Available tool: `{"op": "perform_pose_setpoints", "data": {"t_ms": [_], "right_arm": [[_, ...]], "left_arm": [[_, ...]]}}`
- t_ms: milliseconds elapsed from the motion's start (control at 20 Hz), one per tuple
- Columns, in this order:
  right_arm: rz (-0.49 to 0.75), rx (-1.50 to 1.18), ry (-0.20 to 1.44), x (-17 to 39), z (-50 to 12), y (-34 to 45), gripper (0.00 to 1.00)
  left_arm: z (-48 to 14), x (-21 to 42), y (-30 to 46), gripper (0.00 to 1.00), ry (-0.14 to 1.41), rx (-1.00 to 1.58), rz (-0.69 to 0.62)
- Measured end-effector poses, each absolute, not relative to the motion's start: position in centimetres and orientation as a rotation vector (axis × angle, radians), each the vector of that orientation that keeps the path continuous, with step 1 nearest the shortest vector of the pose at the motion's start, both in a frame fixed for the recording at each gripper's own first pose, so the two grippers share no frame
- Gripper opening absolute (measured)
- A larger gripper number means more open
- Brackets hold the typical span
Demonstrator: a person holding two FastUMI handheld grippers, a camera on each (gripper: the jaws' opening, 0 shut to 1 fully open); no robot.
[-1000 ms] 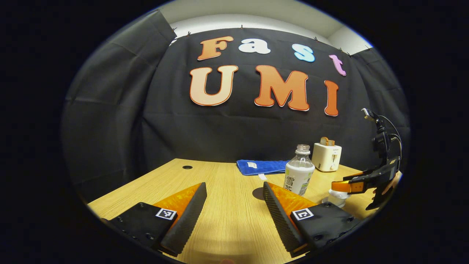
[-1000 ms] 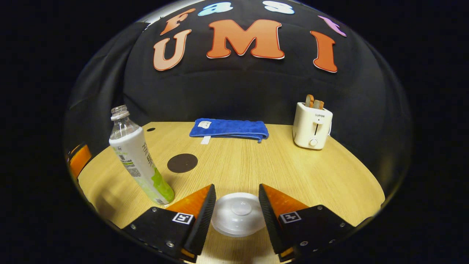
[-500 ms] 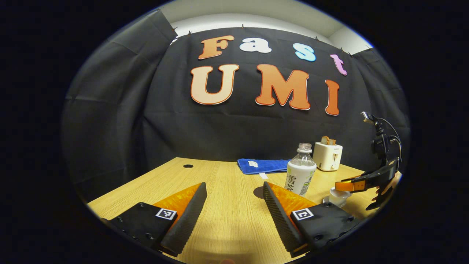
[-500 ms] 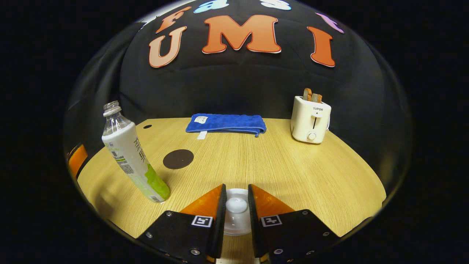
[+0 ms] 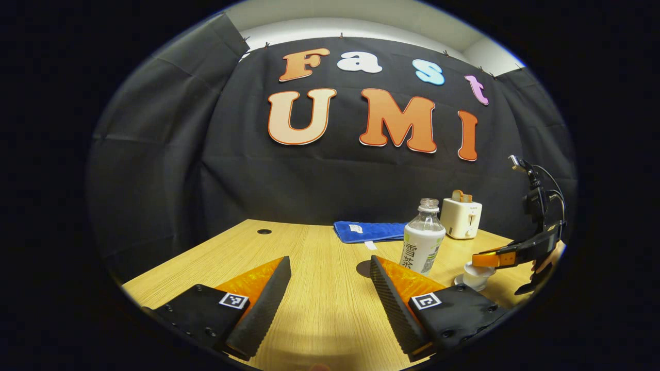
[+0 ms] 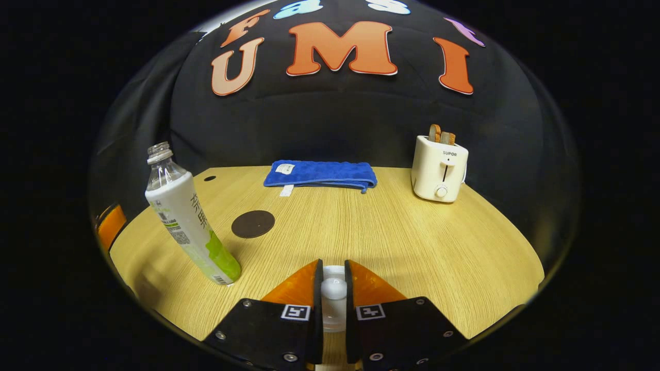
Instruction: Open the teacup lid with one hand, grasp the water bottle and pour water into the teacup with the other hand; after pouring, place the water bottle on the coaster and then close the teacup lid.
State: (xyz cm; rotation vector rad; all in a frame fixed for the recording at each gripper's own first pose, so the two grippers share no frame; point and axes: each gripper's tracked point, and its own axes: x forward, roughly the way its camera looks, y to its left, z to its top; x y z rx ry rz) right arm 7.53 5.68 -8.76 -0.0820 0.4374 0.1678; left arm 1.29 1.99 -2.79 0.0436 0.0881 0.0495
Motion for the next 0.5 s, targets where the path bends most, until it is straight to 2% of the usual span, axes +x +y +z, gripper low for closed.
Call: {"op": "perform_pose_setpoints", "data": {"t_ms": [300,500], "right_arm": [[0.157,-0.066,0.378,7.2,-6.0,4.4,0.18],[0.116,-0.076,0.348,7.0,-4.8,2.0,0.18]], "left_arm": [[-3.0,1.2,1.6,0.99,0.095,0.036,0.05],[-3.4,1.2,-1.2,0.99,0.1,0.016,0.004]]}}
